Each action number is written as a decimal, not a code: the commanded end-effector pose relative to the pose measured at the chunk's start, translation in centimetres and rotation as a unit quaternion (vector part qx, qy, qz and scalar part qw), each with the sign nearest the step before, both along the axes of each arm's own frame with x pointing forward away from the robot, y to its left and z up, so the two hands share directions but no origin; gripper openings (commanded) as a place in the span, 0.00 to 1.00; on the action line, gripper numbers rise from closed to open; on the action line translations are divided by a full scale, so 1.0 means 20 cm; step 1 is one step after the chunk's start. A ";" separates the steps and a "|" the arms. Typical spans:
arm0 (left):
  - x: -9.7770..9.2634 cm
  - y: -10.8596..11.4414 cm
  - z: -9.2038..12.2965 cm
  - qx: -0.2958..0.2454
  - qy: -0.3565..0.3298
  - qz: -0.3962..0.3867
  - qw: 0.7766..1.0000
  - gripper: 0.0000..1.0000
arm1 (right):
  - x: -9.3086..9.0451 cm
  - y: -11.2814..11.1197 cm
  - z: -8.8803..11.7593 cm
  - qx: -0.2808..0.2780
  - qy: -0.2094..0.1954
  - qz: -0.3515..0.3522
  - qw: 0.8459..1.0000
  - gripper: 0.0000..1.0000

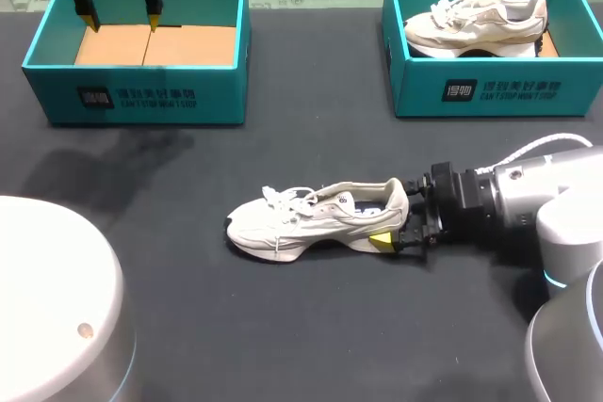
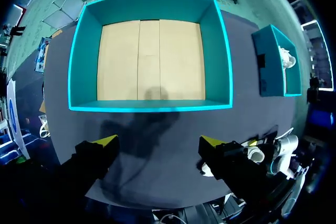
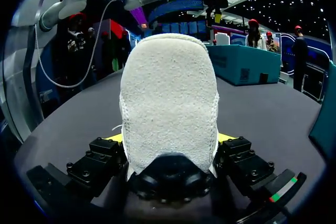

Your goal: Take the shoe out of the shoebox, open the shoe tongue, remove and reinsert the insole, then place the shoe into the shoebox

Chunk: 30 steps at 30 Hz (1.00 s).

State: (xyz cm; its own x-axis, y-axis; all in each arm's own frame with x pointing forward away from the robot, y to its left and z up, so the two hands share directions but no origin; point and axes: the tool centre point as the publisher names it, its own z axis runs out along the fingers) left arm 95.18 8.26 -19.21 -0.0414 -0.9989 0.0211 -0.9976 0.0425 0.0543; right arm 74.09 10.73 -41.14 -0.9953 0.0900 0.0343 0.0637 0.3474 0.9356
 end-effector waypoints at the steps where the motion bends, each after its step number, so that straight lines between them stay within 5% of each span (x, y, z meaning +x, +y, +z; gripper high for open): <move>1: -0.12 -0.12 0.02 0.009 -0.006 -0.006 1.000 1.00 | 0.01 0.00 -0.01 -0.002 0.000 0.000 1.000 0.00; 4: -0.18 -0.22 0.04 0.017 0.002 -0.017 1.000 1.00 | 0.01 0.00 -0.01 -0.002 0.000 0.000 1.000 0.00; 17: -0.18 -0.22 0.04 0.017 0.002 -0.017 1.000 1.00 | 0.01 0.00 -0.01 -0.002 0.000 0.000 1.000 0.00; 30: -0.43 -0.52 0.05 0.001 -0.005 -0.057 0.998 1.00 | 0.01 0.00 -0.01 -0.002 0.000 0.000 1.000 0.00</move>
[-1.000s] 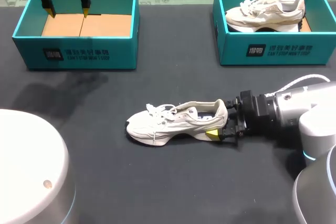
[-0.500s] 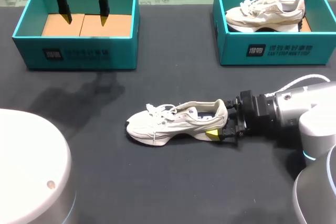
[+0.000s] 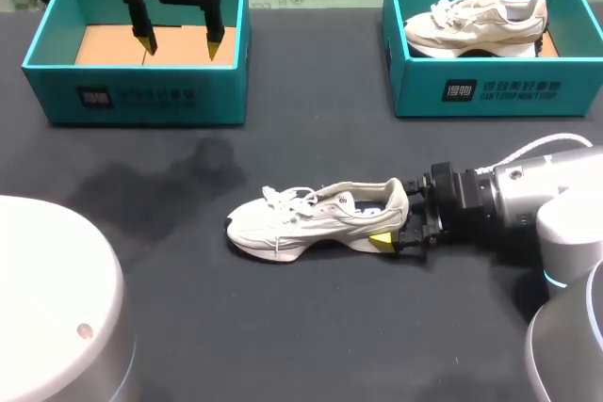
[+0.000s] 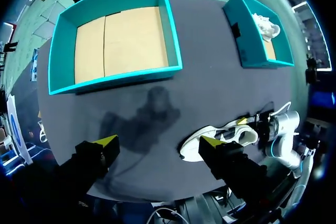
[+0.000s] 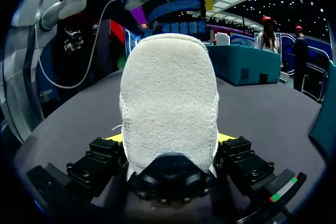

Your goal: Take the shoe out of the shoebox, open the shoe tongue, remove and reinsert the insole, then place the shoe into the shoebox

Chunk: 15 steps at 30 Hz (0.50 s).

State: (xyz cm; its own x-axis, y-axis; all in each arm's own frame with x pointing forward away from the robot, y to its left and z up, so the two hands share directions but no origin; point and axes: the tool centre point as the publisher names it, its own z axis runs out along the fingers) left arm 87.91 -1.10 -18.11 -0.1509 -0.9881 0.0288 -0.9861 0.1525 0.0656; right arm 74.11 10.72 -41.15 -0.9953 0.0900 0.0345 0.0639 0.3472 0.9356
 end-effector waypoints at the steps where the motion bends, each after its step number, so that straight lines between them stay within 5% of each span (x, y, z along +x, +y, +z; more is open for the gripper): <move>1: -0.09 -0.07 -0.01 0.001 -0.011 -0.003 1.000 1.00 | 0.01 0.00 -0.01 -0.002 0.000 0.000 1.000 0.00; 9: -0.25 -0.33 -0.10 0.034 -0.010 -0.001 0.999 1.00 | 0.01 0.00 -0.01 -0.002 0.000 0.000 1.000 0.00; 15: -0.25 -0.33 -0.10 0.034 -0.010 -0.001 0.999 1.00 | 0.01 0.00 -0.01 -0.002 0.000 0.000 1.000 0.00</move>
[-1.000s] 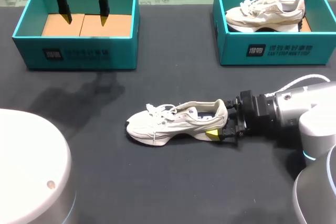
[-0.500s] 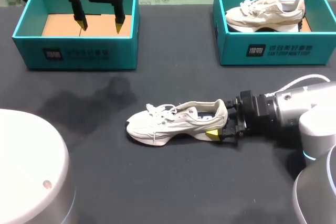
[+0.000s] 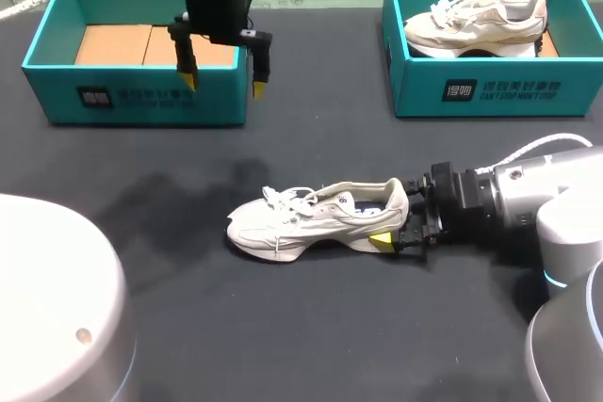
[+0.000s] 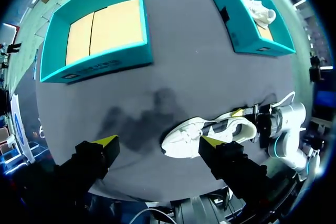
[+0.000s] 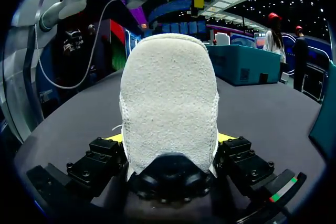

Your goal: Take the shoe out of the shoebox, open the shoe tongue, remove and reinsert the insole, then place the shoe into the shoebox

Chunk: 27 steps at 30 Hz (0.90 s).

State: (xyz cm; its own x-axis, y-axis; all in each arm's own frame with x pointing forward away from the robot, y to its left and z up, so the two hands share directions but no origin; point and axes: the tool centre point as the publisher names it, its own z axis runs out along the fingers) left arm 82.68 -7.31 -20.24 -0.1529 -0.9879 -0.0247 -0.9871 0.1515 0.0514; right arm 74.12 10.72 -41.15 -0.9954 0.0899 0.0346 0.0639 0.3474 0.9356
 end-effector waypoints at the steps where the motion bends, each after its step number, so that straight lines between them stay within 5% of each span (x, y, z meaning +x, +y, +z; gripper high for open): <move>1: 0.01 -0.02 0.01 0.009 0.001 0.000 1.000 1.00 | 0.01 0.00 -0.01 -0.002 0.000 0.000 1.000 0.00; 6: 0.01 -0.02 0.01 0.009 0.001 0.000 1.000 1.00 | 0.01 0.00 -0.01 -0.002 0.000 0.000 1.000 0.00; 13: -0.07 -0.19 -0.10 0.017 0.028 -0.020 0.999 1.00 | 0.01 0.00 -0.01 -0.002 0.000 0.000 1.000 0.00; 27: -0.27 -0.47 -0.08 0.020 0.040 -0.072 0.996 1.00 | 0.01 0.00 -0.01 -0.002 0.000 0.000 1.000 0.00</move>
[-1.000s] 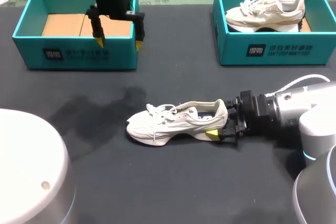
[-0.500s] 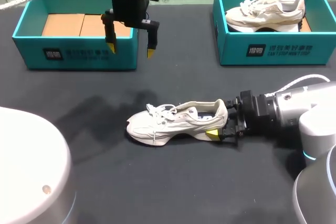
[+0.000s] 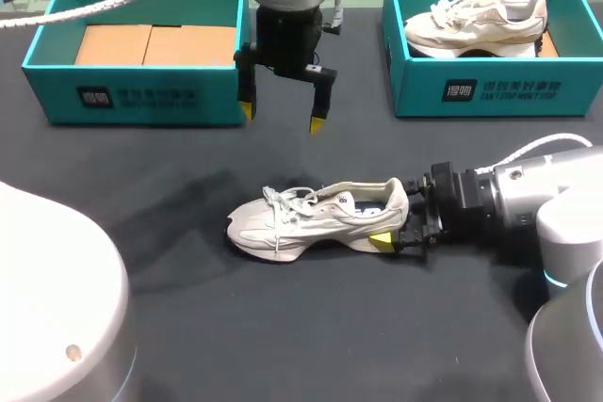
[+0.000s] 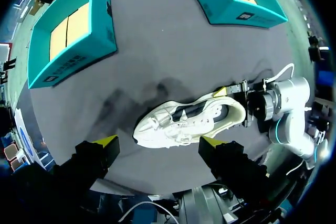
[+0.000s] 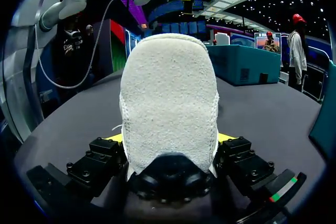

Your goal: Take the shoe out of the shoebox, open the shoe tongue, remove and reinsert the insole, then place the shoe into the shoebox

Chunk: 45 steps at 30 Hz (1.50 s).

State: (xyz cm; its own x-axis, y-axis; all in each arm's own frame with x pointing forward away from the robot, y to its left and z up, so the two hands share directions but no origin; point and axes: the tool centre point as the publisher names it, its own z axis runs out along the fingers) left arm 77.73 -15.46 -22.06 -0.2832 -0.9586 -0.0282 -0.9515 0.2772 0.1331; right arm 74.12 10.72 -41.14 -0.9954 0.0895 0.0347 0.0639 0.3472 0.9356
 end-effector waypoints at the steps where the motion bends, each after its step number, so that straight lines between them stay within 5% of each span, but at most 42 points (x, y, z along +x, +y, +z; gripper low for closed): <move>1: -0.03 -0.07 0.01 0.010 0.000 -0.011 1.000 1.00 | 0.01 0.00 -0.01 -0.002 0.000 0.000 1.000 0.00; 16: -0.04 -0.09 0.01 0.017 0.006 -0.026 0.999 1.00 | 0.01 0.00 -0.01 -0.002 0.000 0.000 1.000 0.00; 30: -0.11 -0.34 -0.19 0.044 0.052 -0.060 0.996 1.00 | 0.01 0.00 -0.01 -0.002 0.000 0.000 1.000 0.00; 45: -0.17 -0.36 -0.25 0.056 0.064 -0.032 0.996 1.00 | 0.01 0.00 -0.01 -0.002 0.000 0.000 1.000 0.00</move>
